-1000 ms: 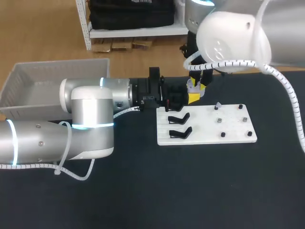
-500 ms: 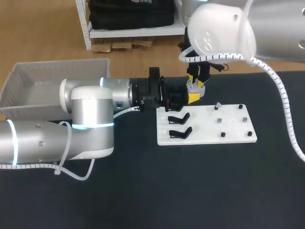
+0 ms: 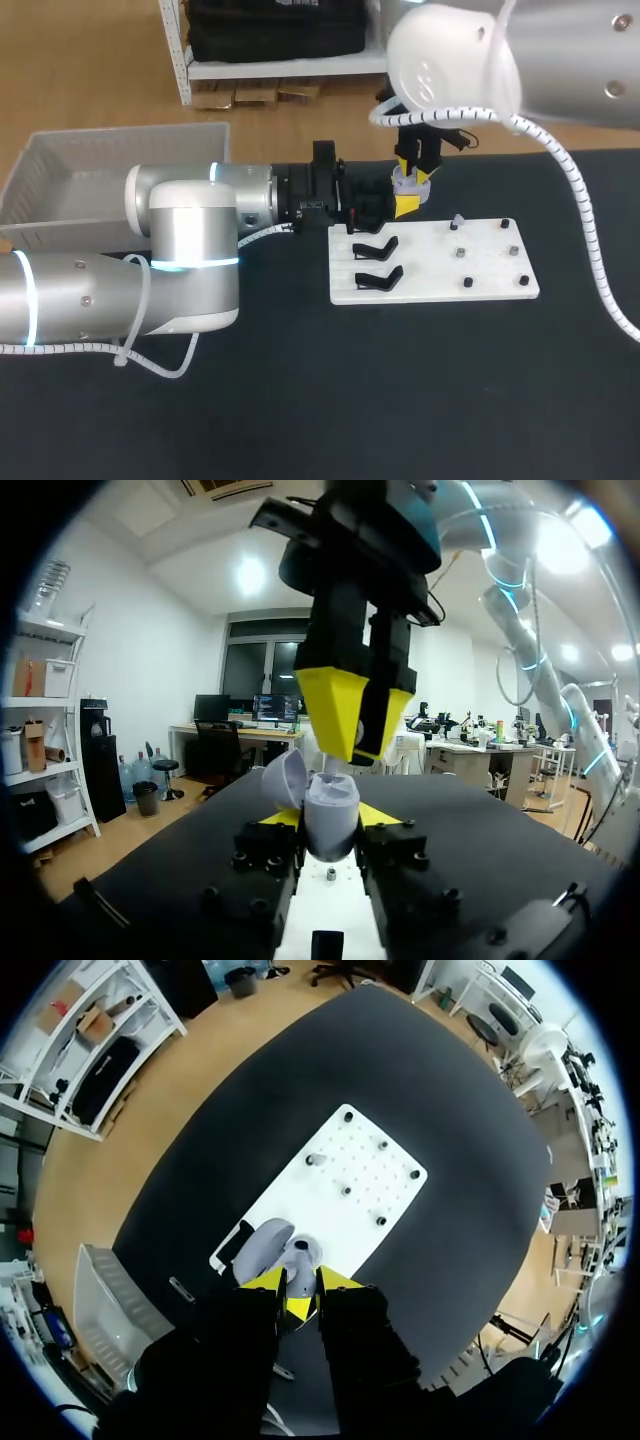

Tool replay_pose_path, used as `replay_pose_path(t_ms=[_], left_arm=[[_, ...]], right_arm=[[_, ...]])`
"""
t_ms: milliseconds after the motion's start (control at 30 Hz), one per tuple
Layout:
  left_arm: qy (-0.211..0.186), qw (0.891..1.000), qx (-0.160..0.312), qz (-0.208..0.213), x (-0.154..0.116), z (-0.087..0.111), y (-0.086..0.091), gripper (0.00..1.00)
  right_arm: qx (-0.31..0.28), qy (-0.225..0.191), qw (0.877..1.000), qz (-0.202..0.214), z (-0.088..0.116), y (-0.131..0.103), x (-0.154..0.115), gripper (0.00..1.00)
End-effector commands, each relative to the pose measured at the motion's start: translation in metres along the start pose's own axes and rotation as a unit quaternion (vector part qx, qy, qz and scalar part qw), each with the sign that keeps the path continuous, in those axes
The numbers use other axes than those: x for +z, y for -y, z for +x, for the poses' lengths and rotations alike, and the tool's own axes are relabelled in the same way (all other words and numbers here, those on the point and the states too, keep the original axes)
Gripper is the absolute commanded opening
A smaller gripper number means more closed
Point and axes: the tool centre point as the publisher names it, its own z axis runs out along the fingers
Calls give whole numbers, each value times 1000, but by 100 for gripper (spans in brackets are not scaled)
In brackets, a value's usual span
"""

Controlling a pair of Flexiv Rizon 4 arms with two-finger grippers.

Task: Pick up each earbud case from the left stands, insert the matching earbuds, close the lid, and place the case in the box.

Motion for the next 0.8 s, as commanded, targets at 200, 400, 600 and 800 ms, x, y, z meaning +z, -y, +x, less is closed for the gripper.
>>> replay_pose_path(t_ms=[200,400,600,800], left_arm=[[2,1000,1,-1,0,1,0,0],[2,1000,1,-1,0,1,0,0],[2,1000,1,-1,0,1,0,0],[2,1000,1,-1,0,1,0,0]], right_arm=[[4,-1,1000,4,-3,-2,2,0],[4,-1,1000,8,-4,-2,4,0],[7,-2,1000,12,-6,-1,8,0],[7,-5,1000,15,-5,-2,12,0]])
